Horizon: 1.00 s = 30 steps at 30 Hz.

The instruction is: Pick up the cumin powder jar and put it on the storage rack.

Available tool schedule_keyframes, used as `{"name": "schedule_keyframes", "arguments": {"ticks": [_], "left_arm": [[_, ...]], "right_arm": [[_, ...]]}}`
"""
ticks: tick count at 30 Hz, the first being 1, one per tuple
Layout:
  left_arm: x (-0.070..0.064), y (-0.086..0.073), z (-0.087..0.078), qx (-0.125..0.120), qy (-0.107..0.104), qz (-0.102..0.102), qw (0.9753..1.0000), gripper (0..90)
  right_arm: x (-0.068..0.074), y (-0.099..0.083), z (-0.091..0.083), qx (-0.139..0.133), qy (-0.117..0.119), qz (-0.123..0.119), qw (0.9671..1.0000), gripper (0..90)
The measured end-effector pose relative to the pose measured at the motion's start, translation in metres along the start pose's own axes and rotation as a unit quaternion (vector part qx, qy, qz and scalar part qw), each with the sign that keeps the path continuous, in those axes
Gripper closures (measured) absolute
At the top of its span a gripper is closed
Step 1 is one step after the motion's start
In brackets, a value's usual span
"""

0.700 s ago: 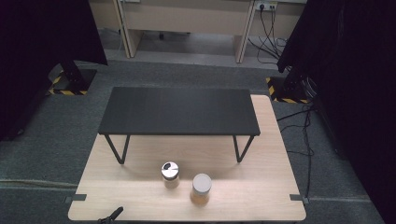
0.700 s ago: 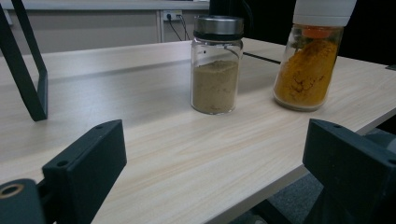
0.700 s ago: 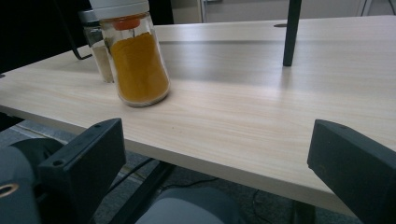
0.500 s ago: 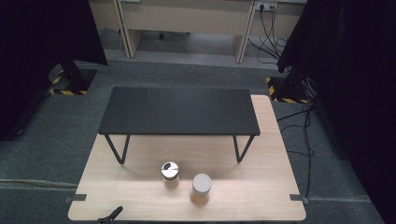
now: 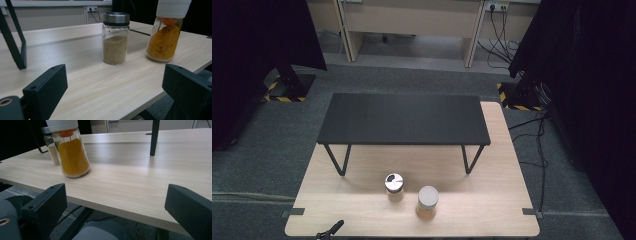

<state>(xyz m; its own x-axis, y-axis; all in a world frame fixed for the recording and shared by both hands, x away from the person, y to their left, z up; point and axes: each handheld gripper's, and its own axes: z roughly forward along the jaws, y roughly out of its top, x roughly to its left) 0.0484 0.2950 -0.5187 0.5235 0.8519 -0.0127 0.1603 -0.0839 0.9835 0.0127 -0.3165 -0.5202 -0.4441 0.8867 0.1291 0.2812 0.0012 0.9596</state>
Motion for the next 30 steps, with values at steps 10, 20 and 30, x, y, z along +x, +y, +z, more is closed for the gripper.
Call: {"name": "schedule_keyframes", "arguments": {"ticks": [10, 20, 30], "left_arm": [[-0.001, 0.026, 0.019, 0.0, -0.016, 0.011, 0.9998, 2.4], [-0.008, 0.034, 0.055, 0.015, -0.026, 0.019, 0.9994, 0.0], [-0.01, 0.036, 0.075, 0.017, -0.025, 0.022, 0.9993, 0.0]], "right_arm": [[0.001, 0.001, 0.003, 0.0, 0.005, 0.002, 1.0, 4.5], [0.0, 0.001, 0.001, -0.005, 0.008, 0.005, 0.9999, 4.5], [-0.002, 0.001, 0.003, -0.001, 0.011, 0.005, 0.9999, 4.5]]}}
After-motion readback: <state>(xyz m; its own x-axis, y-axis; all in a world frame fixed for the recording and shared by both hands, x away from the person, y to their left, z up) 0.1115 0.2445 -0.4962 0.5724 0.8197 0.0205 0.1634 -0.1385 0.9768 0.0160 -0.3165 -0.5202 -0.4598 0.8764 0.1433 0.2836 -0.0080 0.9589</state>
